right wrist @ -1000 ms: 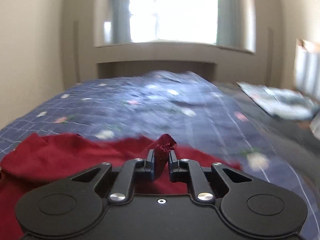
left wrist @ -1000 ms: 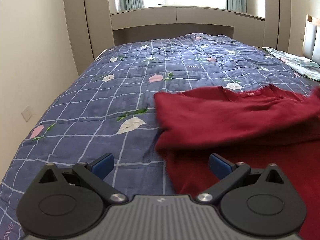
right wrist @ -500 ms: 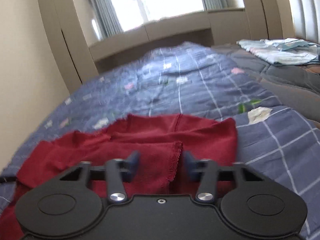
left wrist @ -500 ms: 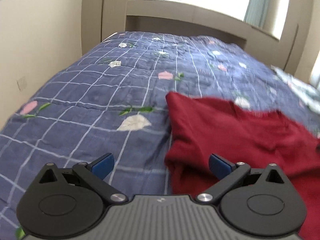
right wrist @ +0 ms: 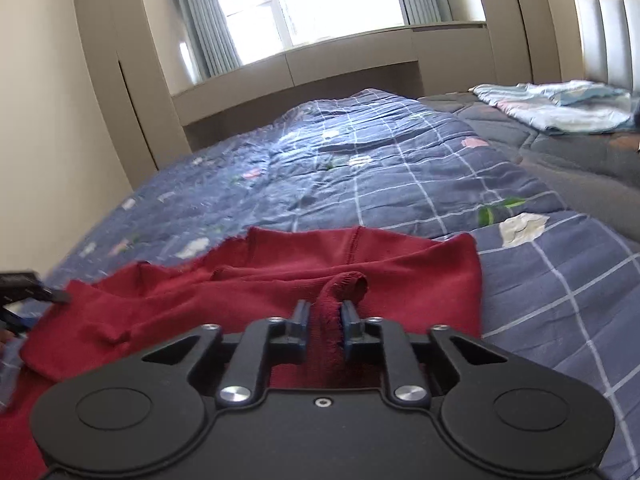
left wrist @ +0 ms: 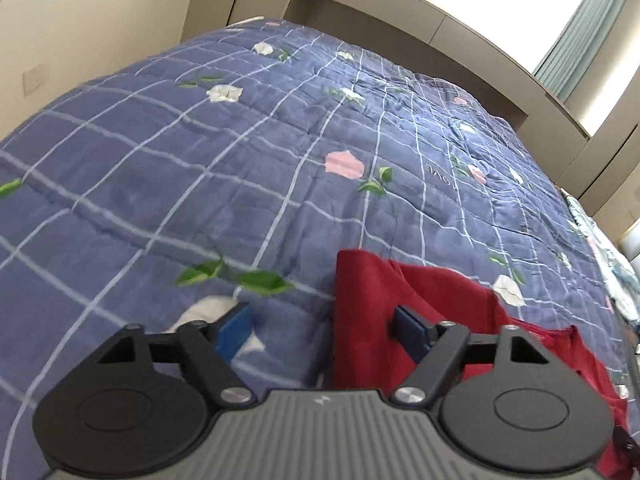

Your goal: Fold small clothes

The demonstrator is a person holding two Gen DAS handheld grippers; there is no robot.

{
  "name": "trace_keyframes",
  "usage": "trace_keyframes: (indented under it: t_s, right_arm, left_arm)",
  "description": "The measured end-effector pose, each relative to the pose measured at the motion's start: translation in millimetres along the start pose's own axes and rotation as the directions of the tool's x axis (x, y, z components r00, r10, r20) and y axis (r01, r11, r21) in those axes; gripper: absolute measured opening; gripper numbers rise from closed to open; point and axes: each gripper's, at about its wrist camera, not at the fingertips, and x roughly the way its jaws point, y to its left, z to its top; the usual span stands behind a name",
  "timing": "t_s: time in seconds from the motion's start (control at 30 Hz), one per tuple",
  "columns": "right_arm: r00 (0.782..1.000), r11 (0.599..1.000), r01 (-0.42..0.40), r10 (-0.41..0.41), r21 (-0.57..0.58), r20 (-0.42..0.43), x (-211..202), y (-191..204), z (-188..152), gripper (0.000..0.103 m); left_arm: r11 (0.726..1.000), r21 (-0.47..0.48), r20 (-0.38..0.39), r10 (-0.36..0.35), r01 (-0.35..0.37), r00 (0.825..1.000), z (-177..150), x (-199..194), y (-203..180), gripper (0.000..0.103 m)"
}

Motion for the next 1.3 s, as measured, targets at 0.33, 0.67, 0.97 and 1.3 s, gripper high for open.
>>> trace_keyframes:
  t_s: [0.33,0.67,0.97,1.3]
  right_arm:
    - [1.0,0.998,0.009,-0.009,-0.063,-0.004,-1,11,-3,0.011]
    - [1.0,0.999,-0.003,0.003,-0.041,-0.012,4,5,-9,0.013]
    - [1.0,0.99,0.015,-0.012,-0.14,0.024,-2,23,-14,0.069]
    - [0.998,0.986,0.06,-0.056,-0.153,0.031,2,23,-18,0.082]
  left_arm:
    - [0.999,0.018,0.019,-0.051,0.051,0.999,8,-2,2,0.003]
    - [0.996,-0.053,0.036,-0.075,0.077,0.997,1,-25,33,0.059]
    - [0.954,0.296,0.145,-0.094,0.048,0.985,-57,-99,17,0.103]
    - [0.832,0.536,0.206,0.037,-0.144,0.978,-106,-78,-24,0.091]
